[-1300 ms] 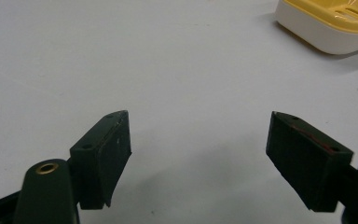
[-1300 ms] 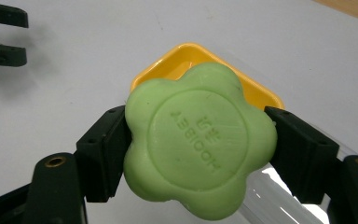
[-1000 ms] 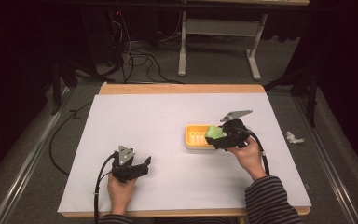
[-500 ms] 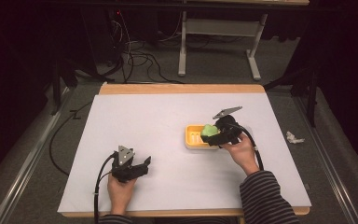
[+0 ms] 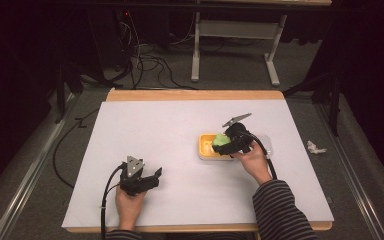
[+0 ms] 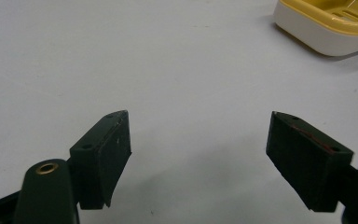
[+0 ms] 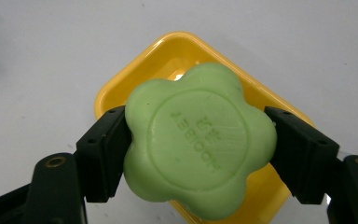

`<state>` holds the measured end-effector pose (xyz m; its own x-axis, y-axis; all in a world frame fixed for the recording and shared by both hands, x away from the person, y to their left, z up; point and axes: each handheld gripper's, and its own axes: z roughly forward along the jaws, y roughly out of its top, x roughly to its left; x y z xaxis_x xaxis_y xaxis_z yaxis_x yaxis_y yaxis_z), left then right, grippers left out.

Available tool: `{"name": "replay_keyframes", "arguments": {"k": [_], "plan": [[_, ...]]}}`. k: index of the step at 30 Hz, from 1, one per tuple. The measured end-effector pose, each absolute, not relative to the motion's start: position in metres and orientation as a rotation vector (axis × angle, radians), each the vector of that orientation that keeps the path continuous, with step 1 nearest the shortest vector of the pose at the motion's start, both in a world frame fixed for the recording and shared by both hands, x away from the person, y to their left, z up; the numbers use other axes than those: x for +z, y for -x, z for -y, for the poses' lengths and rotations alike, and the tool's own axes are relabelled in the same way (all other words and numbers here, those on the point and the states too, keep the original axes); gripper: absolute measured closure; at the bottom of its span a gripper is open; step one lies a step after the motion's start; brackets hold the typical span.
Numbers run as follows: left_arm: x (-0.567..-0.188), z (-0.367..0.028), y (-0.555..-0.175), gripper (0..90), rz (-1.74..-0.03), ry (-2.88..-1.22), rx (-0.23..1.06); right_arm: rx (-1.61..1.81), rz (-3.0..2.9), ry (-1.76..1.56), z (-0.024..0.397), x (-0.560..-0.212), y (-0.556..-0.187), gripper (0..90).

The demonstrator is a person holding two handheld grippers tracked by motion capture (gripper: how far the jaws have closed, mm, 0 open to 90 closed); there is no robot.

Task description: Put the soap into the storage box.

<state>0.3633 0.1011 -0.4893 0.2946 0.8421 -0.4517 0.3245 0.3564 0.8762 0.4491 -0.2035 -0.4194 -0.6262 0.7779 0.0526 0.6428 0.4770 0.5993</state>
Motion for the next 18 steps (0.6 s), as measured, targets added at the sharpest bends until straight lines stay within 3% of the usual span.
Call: {"name": "replay_keyframes", "arguments": {"k": [18], "plan": [[-0.489, -0.101, -0.363, 22.6, -1.281, -1.215, 0.492, 0.786, -2.502, -1.276, 0.190, -0.437, -0.467, 27.0]]}}
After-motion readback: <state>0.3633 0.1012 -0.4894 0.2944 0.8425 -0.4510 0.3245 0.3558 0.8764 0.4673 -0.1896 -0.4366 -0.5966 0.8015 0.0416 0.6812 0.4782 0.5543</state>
